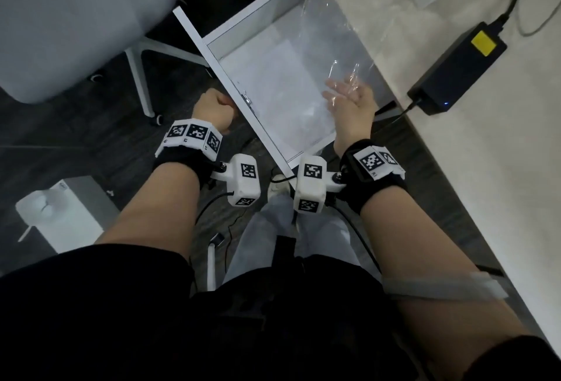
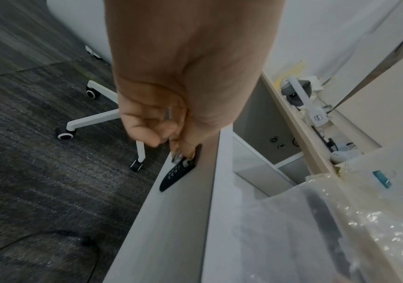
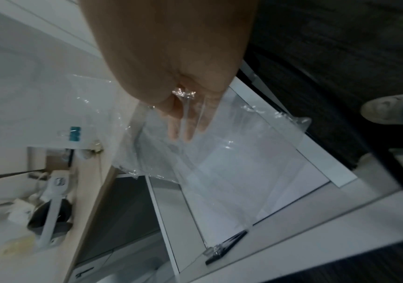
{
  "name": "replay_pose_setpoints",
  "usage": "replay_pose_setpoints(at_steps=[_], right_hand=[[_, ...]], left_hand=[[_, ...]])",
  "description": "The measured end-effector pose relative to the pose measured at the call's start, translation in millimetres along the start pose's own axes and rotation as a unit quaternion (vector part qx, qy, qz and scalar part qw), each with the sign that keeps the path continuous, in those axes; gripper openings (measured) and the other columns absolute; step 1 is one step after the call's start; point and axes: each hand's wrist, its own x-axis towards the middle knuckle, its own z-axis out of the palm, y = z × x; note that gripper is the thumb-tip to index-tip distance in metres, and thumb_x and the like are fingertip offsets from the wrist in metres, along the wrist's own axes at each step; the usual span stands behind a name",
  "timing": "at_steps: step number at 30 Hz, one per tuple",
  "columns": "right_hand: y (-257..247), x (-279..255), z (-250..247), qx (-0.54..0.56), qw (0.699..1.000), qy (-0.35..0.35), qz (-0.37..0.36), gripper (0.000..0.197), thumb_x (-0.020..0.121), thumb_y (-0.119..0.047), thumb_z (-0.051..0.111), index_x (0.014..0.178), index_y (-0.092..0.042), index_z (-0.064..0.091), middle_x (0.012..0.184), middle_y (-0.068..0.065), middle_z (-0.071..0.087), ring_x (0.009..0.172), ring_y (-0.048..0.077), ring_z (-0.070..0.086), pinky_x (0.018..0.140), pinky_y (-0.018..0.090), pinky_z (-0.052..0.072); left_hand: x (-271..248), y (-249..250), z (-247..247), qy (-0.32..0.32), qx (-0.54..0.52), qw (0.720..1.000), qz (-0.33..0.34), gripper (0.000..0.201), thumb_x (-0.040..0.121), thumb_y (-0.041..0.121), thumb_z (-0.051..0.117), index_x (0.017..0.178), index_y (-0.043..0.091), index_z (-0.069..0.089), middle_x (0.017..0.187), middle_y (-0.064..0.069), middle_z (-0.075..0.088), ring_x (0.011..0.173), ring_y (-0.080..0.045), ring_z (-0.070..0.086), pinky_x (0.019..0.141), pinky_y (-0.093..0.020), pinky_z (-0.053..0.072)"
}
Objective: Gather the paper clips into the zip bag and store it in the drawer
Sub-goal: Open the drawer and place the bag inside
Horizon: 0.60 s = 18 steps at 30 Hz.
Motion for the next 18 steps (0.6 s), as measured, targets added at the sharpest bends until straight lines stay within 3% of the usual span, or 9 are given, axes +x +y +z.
replay_pose_setpoints(at_steps=[1, 3, 5, 6, 8, 10, 13, 16, 18], right_hand=[[4.4, 3.9, 1.1, 0.005, 1.000, 0.016, 0.020, 0.028, 0.087, 0.013, 0.043, 0.093, -0.014, 0.047, 0.091, 0.003, 0.062, 0.074, 0.012, 0.062, 0.065, 0.015, 0.046], [10.6, 13.3, -0.2, -0.011, 0.997, 0.029, 0.066, 0.020, 0.092, 0.007, 0.040, 0.102, -0.006, 0.051, 0.093, 0.007, 0.064, 0.068, 0.009, 0.061, 0.056, 0.013, 0.043], [13.7, 21.0, -1.1, -0.065, 0.987, -0.007, 0.145, 0.029, 0.096, -0.001, 0.036, 0.121, 0.001, 0.050, 0.114, 0.010, 0.065, 0.091, 0.015, 0.063, 0.056, 0.011, 0.039], [15.2, 25.5, -2.7, -0.081, 0.981, -0.025, 0.175, 0.032, 0.097, -0.003, 0.037, 0.126, 0.002, 0.049, 0.125, 0.010, 0.060, 0.104, 0.018, 0.060, 0.056, 0.012, 0.039], [15.8, 28.5, -4.9, -0.074, 0.974, -0.036, 0.209, 0.032, 0.097, -0.010, 0.043, 0.125, 0.000, 0.052, 0.133, 0.013, 0.055, 0.109, 0.021, 0.057, 0.058, 0.014, 0.039], [16.6, 29.9, -5.1, -0.042, 0.974, -0.038, 0.220, 0.031, 0.097, -0.013, 0.042, 0.125, -0.002, 0.053, 0.134, 0.014, 0.054, 0.104, 0.019, 0.054, 0.064, 0.019, 0.039], [18.2, 31.2, -2.2, 0.028, 0.970, -0.021, 0.241, 0.029, 0.099, -0.007, 0.038, 0.124, -0.005, 0.051, 0.118, 0.009, 0.063, 0.091, 0.016, 0.059, 0.070, 0.021, 0.044], [19.7, 34.3, 3.1, 0.084, 0.954, 0.007, 0.286, 0.014, 0.099, -0.008, 0.039, 0.100, -0.007, 0.053, 0.089, 0.006, 0.062, 0.070, 0.019, 0.059, 0.060, 0.022, 0.044], [22.1, 34.6, 4.8, 0.052, 0.947, -0.002, 0.316, 0.021, 0.100, -0.008, 0.036, 0.082, -0.009, 0.047, 0.082, 0.007, 0.057, 0.065, 0.020, 0.055, 0.059, 0.025, 0.044]], left_hand=[[1.2, 0.6, -2.8, -0.002, -0.014, 1.000, -0.005, 0.019, 0.083, 0.005, 0.055, 0.102, 0.011, 0.054, 0.109, -0.008, 0.058, 0.088, -0.021, 0.060, 0.055, -0.029, 0.057], [-0.3, 6.0, -7.7, 0.057, -0.025, 0.998, 0.016, 0.025, 0.082, 0.005, 0.051, 0.106, 0.010, 0.056, 0.101, -0.009, 0.062, 0.081, -0.020, 0.062, 0.069, -0.032, 0.058], [-4.1, 15.8, -12.6, 0.189, -0.040, 0.979, 0.071, 0.035, 0.079, 0.002, 0.043, 0.110, 0.010, 0.055, 0.107, -0.005, 0.063, 0.099, -0.021, 0.059, 0.086, -0.030, 0.049], [-6.4, 22.4, -15.3, 0.250, -0.047, 0.961, 0.105, 0.038, 0.076, -0.001, 0.041, 0.111, 0.010, 0.054, 0.110, -0.003, 0.062, 0.105, -0.020, 0.054, 0.087, -0.027, 0.043], [-8.0, 37.6, -18.4, 0.300, -0.010, 0.936, 0.183, 0.042, 0.074, -0.002, 0.042, 0.112, 0.012, 0.053, 0.115, -0.001, 0.059, 0.111, -0.019, 0.047, 0.086, -0.022, 0.036], [-5.2, 51.5, -16.0, 0.238, 0.037, 0.938, 0.250, 0.043, 0.075, 0.000, 0.044, 0.114, 0.013, 0.057, 0.119, -0.003, 0.058, 0.117, -0.019, 0.046, 0.093, -0.017, 0.033], [-5.5, 69.6, -1.3, 0.044, 0.051, 0.953, 0.296, 0.037, 0.082, -0.001, 0.045, 0.112, 0.013, 0.062, 0.117, -0.002, 0.063, 0.115, -0.014, 0.054, 0.099, -0.017, 0.036], [-8.7, 82.2, 15.4, -0.113, 0.092, 0.954, 0.262, 0.035, 0.089, 0.000, 0.045, 0.119, 0.012, 0.060, 0.122, -0.005, 0.062, 0.116, -0.015, 0.055, 0.096, -0.017, 0.038], [-4.8, 87.0, 24.8, -0.169, 0.150, 0.948, 0.225, 0.037, 0.092, 0.003, 0.043, 0.125, 0.015, 0.056, 0.131, -0.008, 0.056, 0.121, -0.019, 0.051, 0.094, -0.019, 0.036]])
